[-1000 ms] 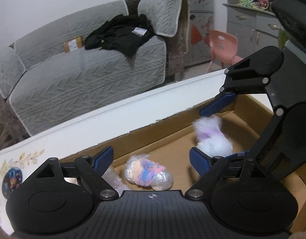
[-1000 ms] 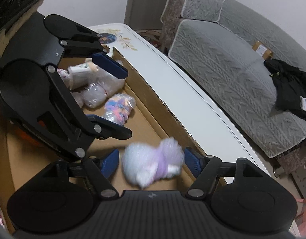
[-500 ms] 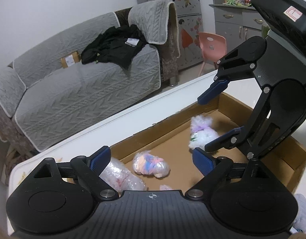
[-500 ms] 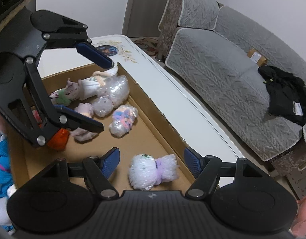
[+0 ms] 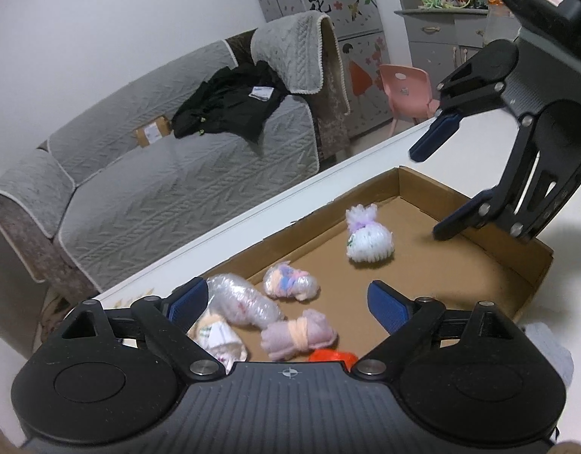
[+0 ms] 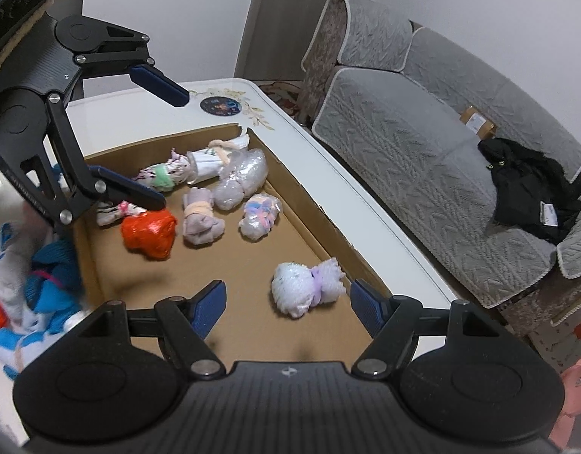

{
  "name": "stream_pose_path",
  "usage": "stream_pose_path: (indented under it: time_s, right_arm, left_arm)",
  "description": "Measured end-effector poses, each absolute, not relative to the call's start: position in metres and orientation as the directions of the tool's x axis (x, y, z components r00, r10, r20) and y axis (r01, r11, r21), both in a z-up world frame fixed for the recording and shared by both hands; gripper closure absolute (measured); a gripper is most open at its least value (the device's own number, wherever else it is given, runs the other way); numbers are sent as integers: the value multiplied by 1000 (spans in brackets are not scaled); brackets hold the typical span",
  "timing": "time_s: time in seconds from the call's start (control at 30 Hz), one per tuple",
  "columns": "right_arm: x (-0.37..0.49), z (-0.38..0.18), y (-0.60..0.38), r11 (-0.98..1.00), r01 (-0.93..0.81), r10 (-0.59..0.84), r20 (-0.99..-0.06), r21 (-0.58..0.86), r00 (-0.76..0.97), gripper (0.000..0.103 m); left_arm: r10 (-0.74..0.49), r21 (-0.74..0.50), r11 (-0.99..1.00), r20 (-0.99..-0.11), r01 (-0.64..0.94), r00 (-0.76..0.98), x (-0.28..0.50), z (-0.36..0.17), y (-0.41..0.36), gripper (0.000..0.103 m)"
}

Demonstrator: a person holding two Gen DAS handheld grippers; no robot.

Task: Organize objects
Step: 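Move both tools back to the pile toward the orange and teal-tied bundles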

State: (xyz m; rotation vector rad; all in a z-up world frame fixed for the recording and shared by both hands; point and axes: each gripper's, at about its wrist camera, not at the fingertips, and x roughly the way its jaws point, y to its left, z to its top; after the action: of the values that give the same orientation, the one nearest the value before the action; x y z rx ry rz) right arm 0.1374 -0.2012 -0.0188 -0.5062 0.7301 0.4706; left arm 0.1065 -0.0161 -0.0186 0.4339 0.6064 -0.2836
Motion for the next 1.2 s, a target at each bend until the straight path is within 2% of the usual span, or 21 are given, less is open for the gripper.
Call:
stream_pose_path:
  time_s: [0.3, 0.57, 0.73, 0.93, 1.2]
  right_arm:
    - [80, -7, -202, 775, -570, 249, -696, -273, 673, 30]
    - [-10, -17, -184, 757, -613, 332, -677, -224, 657, 28]
    - [-52, -31, -169, 760, -632, 397, -664, -150, 634, 25]
    - [-82, -58, -152, 768, -638, 450, -655, -63, 607, 25]
    - [-79, -84, -147, 776, -630, 478, -654, 1, 587, 25]
  left_arm:
    - [-134, 277, 900, -562, 338, 816, 39, -10, 1, 7]
    - [-158, 202, 926, -559, 318, 814, -52, -35, 16, 5]
    - [-195, 95, 948, -579, 303, 792, -94, -52, 20, 3]
    - [-240, 19, 948, -611, 317, 755, -118, -75, -2, 3]
    - [-248, -22, 952, -640, 304, 727, -108, -95, -27, 3]
